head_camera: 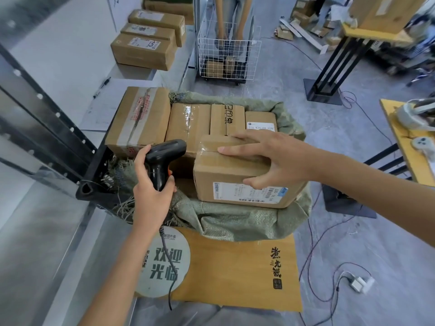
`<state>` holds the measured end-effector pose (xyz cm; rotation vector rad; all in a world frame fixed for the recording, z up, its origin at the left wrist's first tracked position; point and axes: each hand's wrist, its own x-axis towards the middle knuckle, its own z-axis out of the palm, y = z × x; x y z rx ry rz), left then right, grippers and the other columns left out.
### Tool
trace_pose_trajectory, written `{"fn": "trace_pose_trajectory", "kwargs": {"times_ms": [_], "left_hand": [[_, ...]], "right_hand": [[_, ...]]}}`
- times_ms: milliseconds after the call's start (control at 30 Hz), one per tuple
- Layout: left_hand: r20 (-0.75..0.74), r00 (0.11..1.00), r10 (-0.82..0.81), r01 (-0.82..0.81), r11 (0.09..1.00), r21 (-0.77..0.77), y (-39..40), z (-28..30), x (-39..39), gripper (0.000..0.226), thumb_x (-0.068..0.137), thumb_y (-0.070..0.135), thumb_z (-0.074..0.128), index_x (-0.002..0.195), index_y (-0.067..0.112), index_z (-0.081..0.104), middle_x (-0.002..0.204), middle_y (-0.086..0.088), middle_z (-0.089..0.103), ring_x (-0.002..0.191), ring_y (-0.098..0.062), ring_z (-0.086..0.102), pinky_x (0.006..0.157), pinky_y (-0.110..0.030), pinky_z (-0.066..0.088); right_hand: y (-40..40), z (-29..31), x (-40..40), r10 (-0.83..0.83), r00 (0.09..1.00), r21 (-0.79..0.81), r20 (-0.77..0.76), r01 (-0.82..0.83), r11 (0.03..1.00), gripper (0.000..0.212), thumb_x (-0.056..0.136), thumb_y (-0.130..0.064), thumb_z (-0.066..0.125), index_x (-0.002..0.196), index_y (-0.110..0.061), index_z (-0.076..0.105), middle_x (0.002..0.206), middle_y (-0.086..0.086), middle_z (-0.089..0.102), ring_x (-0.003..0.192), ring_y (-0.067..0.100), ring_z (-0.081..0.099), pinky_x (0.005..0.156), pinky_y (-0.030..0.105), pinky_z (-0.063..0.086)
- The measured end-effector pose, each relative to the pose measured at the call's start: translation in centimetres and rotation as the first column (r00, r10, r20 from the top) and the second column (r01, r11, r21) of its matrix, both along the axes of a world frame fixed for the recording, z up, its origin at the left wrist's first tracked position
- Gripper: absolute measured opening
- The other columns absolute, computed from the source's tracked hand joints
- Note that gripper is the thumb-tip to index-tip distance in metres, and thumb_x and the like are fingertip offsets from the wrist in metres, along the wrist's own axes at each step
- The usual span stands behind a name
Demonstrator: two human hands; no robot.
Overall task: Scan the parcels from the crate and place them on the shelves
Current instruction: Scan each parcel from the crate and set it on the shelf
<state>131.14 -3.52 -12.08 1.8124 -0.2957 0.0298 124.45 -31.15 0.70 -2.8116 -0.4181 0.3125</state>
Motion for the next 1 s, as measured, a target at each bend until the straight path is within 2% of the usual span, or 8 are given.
{"fn": "trace_pose_trajectory", "kwargs": {"times_ms": [200, 333, 500, 600, 700, 800, 867, 1000], "left_hand": [[-0.007, 1.0, 0.014, -0.014, 1.0, 0.011, 0.0, 0.0, -0.1, 0.086, 0.096, -0.004, 0.064, 0.137, 0.064, 0.03, 0.115, -0.008, 0.068, 0.075, -0.011, 0.074, 0.07, -0.011, 0.053], [-0.009, 1.0, -0.003, 0.003, 1.0, 0.016, -0.1, 0.0, 0.1, 0.091, 0.096, -0.005, 0.064, 0.133, 0.069, 0.029, 0.103, -0.001, 0.068, 0.075, -0.013, 0.074, 0.07, -0.012, 0.054], [-0.004, 1.0, 0.007, -0.007, 1.0, 0.026, -0.1, 0.0, 0.0, 0.091, 0.096, -0.005, 0.064, 0.133, 0.07, 0.028, 0.104, -0.002, 0.067, 0.075, -0.014, 0.074, 0.07, -0.012, 0.054], [-0.012, 1.0, 0.027, -0.026, 0.999, 0.021, -0.1, 0.1, -0.1, 0.089, 0.096, -0.004, 0.064, 0.133, 0.069, 0.029, 0.106, 0.0, 0.068, 0.076, -0.011, 0.074, 0.071, -0.01, 0.053], [0.012, 0.999, 0.045, -0.046, 0.999, 0.027, -0.2, 0.2, -0.2, 0.085, 0.096, -0.003, 0.065, 0.137, 0.062, 0.029, 0.116, 0.006, 0.066, 0.082, -0.004, 0.073, 0.074, -0.008, 0.052], [0.0, 0.999, 0.038, -0.038, 0.999, 0.033, -0.1, 0.2, -0.2, 0.084, 0.097, -0.001, 0.065, 0.139, 0.062, 0.028, 0.116, -0.006, 0.068, 0.085, -0.014, 0.074, 0.076, -0.014, 0.055], [-0.003, 1.0, 0.03, -0.03, 0.999, 0.033, -0.1, 0.1, -0.2, 0.084, 0.096, -0.003, 0.064, 0.14, 0.059, 0.028, 0.106, -0.001, 0.069, 0.081, -0.016, 0.074, 0.074, -0.013, 0.054], [-0.01, 1.0, 0.029, -0.029, 0.999, 0.026, 0.0, -0.1, -0.2, 0.085, 0.096, -0.005, 0.063, 0.14, 0.059, 0.029, 0.097, 0.003, 0.068, 0.075, -0.014, 0.074, 0.072, -0.011, 0.053]], "right_hand": [[-0.4, 0.0, 1.5, -0.05, 0.996, 0.088, -0.072, 0.057, 0.994, 0.072, 0.079, -0.057, 0.057, 0.147, -0.057, 0.032, 0.152, -0.008, 0.037, 0.124, 0.013, 0.046, 0.098, 0.029, 0.037], [-1.2, 0.4, 1.8, 0.018, 0.998, -0.083, 0.067, -0.012, 0.996, 0.073, 0.084, -0.056, 0.058, 0.151, -0.051, 0.03, 0.151, 0.003, 0.037, 0.13, 0.024, 0.043, 0.099, 0.031, 0.03], [-0.9, 0.6, 1.5, 0.023, 0.996, -0.105, 0.084, -0.014, 0.994, 0.074, 0.083, -0.053, 0.059, 0.151, -0.051, 0.029, 0.154, 0.003, 0.034, 0.131, 0.027, 0.043, 0.103, 0.037, 0.037], [-0.9, 1.2, 1.1, -0.017, 0.995, 0.045, 0.098, 0.013, 0.999, 0.072, 0.079, -0.059, 0.055, 0.147, -0.058, 0.031, 0.153, 0.0, 0.038, 0.134, 0.022, 0.041, 0.103, 0.028, 0.03], [-0.5, 1.1, 0.7, -0.041, 0.999, 0.279, 0.005, 0.038, 0.96, 0.071, 0.076, -0.055, 0.059, 0.142, -0.061, 0.034, 0.144, -0.013, 0.047, 0.124, 0.007, 0.048, 0.098, 0.013, 0.036], [-0.4, 0.0, 0.6, -0.027, 0.995, 0.244, -0.099, 0.051, 0.968, 0.071, 0.081, -0.044, 0.066, 0.144, -0.057, 0.037, 0.151, -0.009, 0.043, 0.12, 0.012, 0.052, 0.102, 0.028, 0.041], [-0.8, -0.4, 1.0, -0.042, 0.995, 0.233, -0.094, 0.063, 0.97, 0.072, 0.085, -0.036, 0.07, 0.146, -0.055, 0.038, 0.151, -0.009, 0.041, 0.123, 0.014, 0.05, 0.105, 0.037, 0.043], [-1.0, -0.6, 1.8, -0.059, 0.994, 0.2, -0.094, 0.077, 0.977, 0.071, 0.082, -0.042, 0.068, 0.145, -0.055, 0.038, 0.149, -0.009, 0.041, 0.125, 0.014, 0.047, 0.105, 0.034, 0.039]]}}
